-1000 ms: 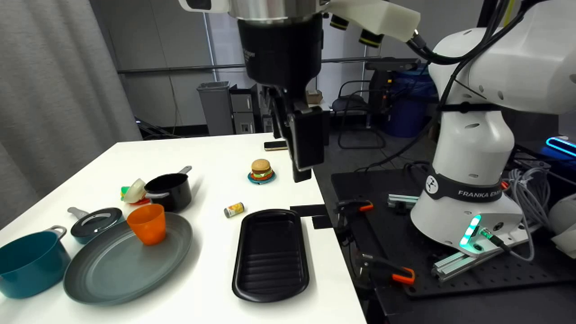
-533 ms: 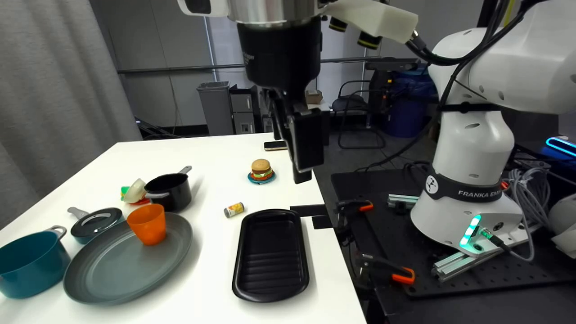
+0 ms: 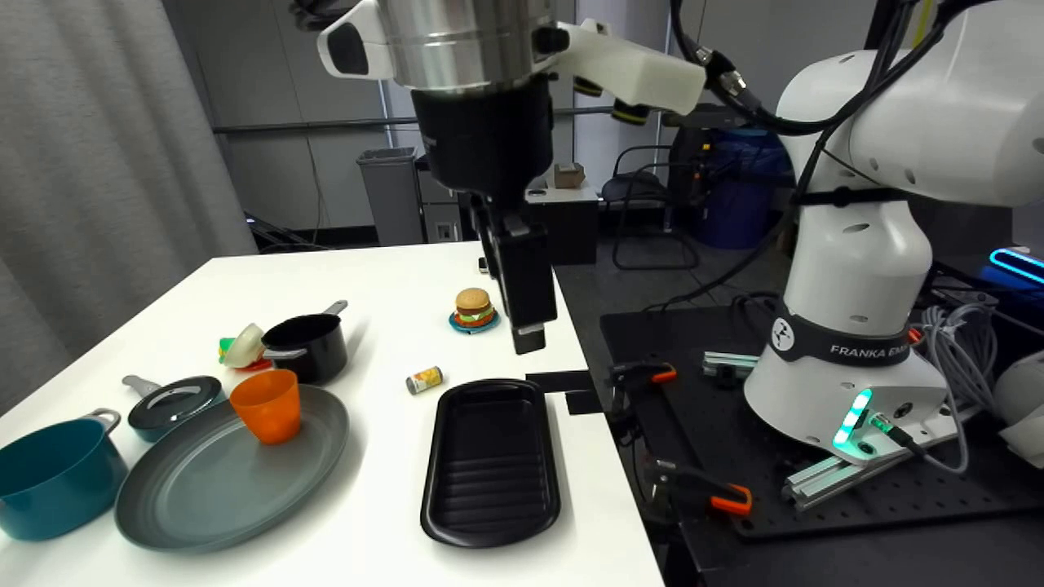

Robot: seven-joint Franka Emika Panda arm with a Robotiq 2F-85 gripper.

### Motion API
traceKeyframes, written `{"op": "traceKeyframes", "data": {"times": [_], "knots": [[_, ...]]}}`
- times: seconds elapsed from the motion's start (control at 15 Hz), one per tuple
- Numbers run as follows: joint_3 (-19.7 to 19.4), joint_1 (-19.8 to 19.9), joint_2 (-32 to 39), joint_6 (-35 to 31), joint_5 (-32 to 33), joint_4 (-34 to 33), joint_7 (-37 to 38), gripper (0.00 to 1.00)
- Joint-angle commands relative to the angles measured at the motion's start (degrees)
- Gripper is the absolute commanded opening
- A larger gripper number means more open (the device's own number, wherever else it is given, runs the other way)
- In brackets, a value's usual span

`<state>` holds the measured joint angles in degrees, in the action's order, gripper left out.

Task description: Pour the contents of the orange cup onto the plate

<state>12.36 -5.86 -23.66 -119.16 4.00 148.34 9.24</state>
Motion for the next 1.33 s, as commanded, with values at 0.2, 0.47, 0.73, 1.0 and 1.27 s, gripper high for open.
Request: {"op": "traceKeyframes", "data": {"times": [0.2,0.47,0.73,1.0,1.27], "knots": [[-3.94,0.72,6.50,-9.83,-1.11,1.39,-0.56,1.00],[-5.22,2.19,12.66,-14.25,1.28,-0.07,-0.42,1.00],[-6.77,2.47,17.81,-15.92,0.73,-2.53,-2.06,1.00],[-6.96,2.02,17.79,-14.94,0.37,-2.10,-1.70,1.00],[-7.01,2.00,18.42,-14.94,0.36,-2.66,-1.74,1.00]]}}
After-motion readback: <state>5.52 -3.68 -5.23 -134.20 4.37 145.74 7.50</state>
